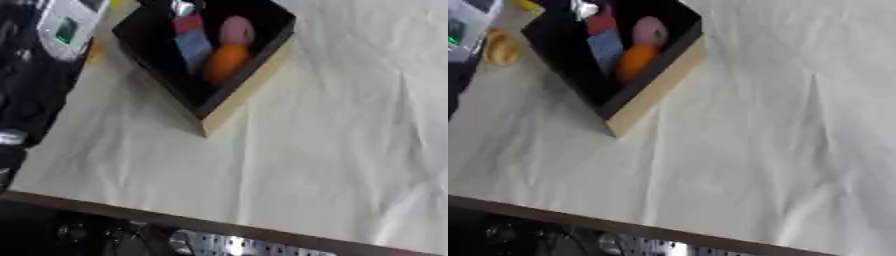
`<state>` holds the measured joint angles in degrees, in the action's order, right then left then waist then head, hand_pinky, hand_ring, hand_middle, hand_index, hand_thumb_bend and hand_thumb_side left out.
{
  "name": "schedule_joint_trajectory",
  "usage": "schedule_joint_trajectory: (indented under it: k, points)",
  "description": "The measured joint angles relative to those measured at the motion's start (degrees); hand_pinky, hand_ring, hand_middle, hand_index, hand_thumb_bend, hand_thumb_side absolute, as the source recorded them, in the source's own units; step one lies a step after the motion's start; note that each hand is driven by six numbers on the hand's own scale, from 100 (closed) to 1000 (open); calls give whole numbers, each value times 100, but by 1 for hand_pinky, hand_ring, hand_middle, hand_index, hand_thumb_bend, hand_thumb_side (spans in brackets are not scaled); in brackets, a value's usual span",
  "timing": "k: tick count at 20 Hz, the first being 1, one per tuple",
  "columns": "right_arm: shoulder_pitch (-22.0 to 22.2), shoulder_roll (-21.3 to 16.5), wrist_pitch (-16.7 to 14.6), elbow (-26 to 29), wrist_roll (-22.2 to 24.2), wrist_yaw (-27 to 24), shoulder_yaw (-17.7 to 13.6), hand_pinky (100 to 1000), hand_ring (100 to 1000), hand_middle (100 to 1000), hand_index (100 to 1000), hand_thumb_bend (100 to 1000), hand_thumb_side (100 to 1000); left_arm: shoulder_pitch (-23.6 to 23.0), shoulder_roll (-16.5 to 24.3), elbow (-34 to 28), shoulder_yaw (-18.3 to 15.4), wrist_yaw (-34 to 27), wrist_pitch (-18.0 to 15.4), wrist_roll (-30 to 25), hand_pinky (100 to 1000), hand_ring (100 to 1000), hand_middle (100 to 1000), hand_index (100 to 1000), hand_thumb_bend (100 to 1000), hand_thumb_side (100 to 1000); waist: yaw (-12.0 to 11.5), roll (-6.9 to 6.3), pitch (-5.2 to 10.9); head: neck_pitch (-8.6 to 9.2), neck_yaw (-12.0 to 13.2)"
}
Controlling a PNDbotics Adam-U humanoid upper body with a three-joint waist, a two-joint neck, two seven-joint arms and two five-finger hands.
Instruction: Pick up objects on the table and place them in the box.
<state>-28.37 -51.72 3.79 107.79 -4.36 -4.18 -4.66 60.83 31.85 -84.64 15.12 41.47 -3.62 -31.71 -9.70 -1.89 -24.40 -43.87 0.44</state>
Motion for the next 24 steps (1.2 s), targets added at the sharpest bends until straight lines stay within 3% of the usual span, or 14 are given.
schedule_joint_trajectory:
  k: [5,9,13,16,18,24]
  points:
    - [71,-4,-23,-6,-30,3,-66,929,889,699,798,100,470,-715,1061,-127,-276,-188,-324,-567,898,913,836,939,627,100,-47,-5,0,0,-66]
    - [71,-3,-22,-15,-29,3,-65,929,889,699,797,100,470,-914,1302,317,-428,-37,-578,-682,902,917,835,933,658,100,-32,-5,0,0,-52]
    - [116,2,-21,-20,-23,3,-65,931,889,696,796,100,470,-870,1192,1145,-507,382,-728,-510,887,906,832,933,582,100,2,-5,0,0,-8]
    - [119,12,-18,-30,-20,3,-65,933,889,694,794,100,470,-672,924,1831,-538,639,-792,-252,865,888,828,925,472,100,29,-4,0,0,23]
    - [118,57,-12,-53,-11,3,-65,933,889,693,793,100,470,-530,692,2295,-578,782,-802,-29,859,883,829,928,455,100,48,-3,0,0,50]
    - [112,150,2,-61,9,3,-65,936,889,690,792,100,470,-125,230,3251,-655,1256,-883,297,847,880,811,898,544,100,102,-3,0,0,117]
